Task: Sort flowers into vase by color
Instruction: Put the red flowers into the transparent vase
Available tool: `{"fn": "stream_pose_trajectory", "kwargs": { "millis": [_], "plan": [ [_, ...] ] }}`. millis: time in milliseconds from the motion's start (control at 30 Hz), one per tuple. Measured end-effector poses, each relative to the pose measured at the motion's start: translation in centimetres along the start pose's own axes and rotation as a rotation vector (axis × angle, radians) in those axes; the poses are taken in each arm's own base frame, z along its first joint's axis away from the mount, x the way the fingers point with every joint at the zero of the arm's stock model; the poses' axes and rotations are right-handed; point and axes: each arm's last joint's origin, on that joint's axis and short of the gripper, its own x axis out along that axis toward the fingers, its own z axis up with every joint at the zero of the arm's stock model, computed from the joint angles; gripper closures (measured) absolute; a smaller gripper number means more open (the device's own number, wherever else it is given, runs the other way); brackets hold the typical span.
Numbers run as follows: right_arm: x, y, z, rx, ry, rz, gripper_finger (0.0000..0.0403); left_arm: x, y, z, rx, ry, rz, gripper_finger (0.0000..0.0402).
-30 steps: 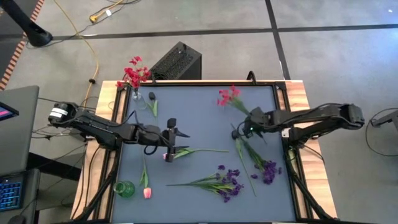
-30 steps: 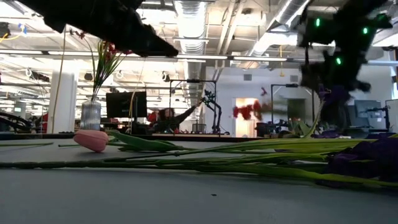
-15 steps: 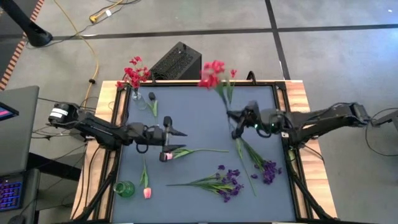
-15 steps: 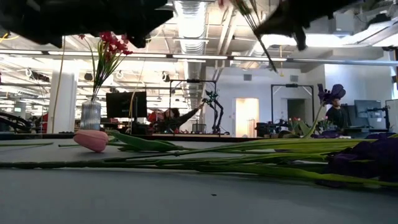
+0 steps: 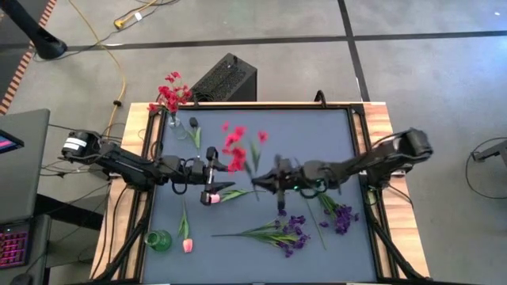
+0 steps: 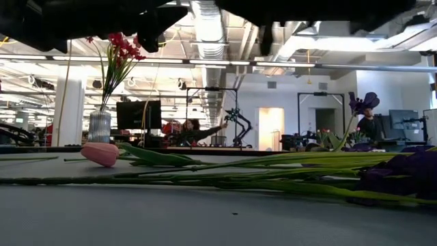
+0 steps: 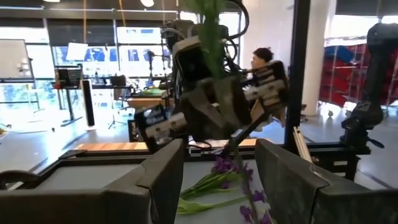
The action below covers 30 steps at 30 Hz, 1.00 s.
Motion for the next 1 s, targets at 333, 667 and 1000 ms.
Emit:
{"fn": "stream_pose_trajectory", "kwargs": {
  "millis": [333,667,1000],
  "plan": [
    [4.8,0.1,0.1,-0.072,0.101,0.010,0.0379,0.0,-0.4,0.0,0.002,-0.005,-0.142,0.0214],
    [5.3,-0.4,0.5,-0.106,0.170,-0.027,0.0379,0.0,-0.2,0.0,-0.016,0.001,-0.059,0.0214],
    [5.3,-0.9,0.6,-0.110,0.179,-0.047,0.0379,0.0,-0.2,0.0,-0.011,0.001,-0.064,0.0220]
  ]
}}
